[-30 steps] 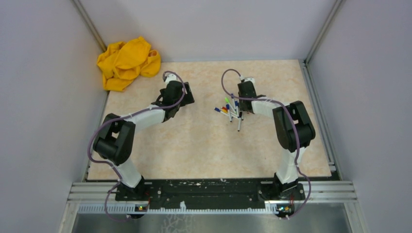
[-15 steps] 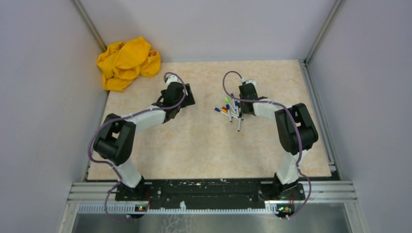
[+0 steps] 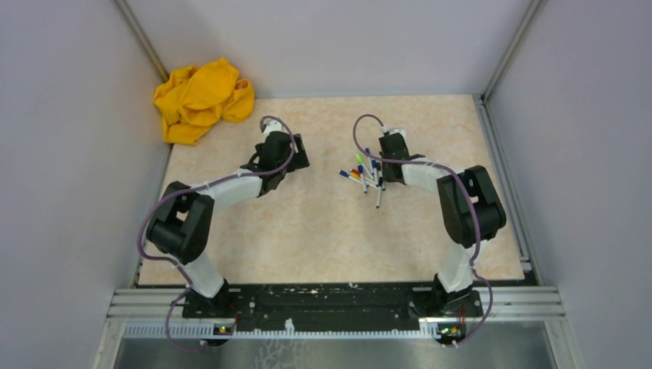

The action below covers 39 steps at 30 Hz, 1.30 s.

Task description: Open the pen caps

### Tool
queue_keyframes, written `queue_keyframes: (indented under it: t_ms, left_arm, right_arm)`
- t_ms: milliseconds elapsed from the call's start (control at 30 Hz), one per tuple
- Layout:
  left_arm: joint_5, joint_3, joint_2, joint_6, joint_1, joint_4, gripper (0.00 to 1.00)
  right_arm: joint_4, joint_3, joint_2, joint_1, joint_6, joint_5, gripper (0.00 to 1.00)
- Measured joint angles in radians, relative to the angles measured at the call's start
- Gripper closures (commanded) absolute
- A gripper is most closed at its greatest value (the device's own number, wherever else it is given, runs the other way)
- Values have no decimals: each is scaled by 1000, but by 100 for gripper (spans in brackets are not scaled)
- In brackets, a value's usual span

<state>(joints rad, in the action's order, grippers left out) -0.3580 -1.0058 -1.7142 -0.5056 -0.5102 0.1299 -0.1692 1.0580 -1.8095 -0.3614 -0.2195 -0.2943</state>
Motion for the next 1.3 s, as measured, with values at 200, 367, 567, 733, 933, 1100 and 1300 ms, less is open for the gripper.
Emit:
queue_keyframes:
  t_ms: [200,367,567,733,933,1100,1300]
  left_arm:
    - [15,-2,2,-7,0,-9,1]
    - [82,-33,2,-26,0,-32,1]
    - [236,-97,2,-60,-1,-48,1]
    - [363,-148,6,-92,-1,-53,1]
    - [477,-183,10,-138,-1,-55,3]
    - [574,-183,10,-195,-1,-49,15]
    - [672,-183,3,-258,-1,-30,23]
  right_arm:
    - [4,-50,78,-3,16,12,100]
    - [0,-62,176,-48,53,13,100]
    - [-23,-62,289,-149,87,46,100]
    - [-64,-62,374,-232,90,95,100]
    - [-92,-63,430,-345,89,140,100]
    - [-92,-65,441,-370,87,158,100]
    - [-86,-82,441,-370,86,158,100]
